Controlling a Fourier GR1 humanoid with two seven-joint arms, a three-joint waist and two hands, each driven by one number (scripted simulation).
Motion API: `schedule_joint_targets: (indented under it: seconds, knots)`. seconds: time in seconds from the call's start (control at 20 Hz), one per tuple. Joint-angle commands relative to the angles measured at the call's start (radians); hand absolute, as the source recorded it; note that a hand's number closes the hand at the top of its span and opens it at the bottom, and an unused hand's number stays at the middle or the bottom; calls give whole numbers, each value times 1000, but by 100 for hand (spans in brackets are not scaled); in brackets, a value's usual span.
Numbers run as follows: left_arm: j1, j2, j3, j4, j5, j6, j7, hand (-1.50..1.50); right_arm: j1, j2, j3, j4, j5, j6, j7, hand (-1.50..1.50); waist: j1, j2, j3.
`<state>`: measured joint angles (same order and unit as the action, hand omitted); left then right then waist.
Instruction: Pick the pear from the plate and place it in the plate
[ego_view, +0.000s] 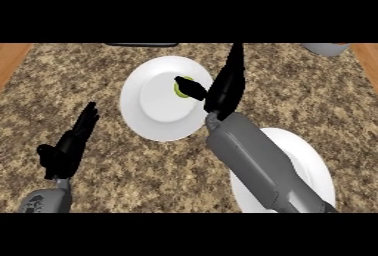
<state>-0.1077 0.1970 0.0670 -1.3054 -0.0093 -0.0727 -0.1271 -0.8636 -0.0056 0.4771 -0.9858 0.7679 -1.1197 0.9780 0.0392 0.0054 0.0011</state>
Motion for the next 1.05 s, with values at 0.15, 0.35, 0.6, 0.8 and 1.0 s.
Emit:
schedule_joint_targets:
  seconds: [0.15, 0.35, 0.6, 0.8, 1.0]
  knots:
    - [54, 1, 17, -21, -1, 14, -6, 0, 324, -39, 80, -266, -88, -154, -173, -150, -40, -6, 0]
    - [40, 30, 40, -70, 20, -9, 40, 0, 464, -151, 160, -422, -206, -137, -312, -150, -35, -5, 0]
    - [64, -4, 17, -68, 0, -4, 11, 0, 507, -243, 169, -448, -428, -110, -513, -150, -29, -3, 0]
    - [113, -6, 10, -110, -5, -11, 18, 0, 618, -261, 172, -471, -501, -94, -654, -150, -29, -4, 0]
    - [15, 18, 51, -23, 13, -37, 29, 0, 744, -272, 136, -534, -530, -71, -784, -150, -40, -5, 0]
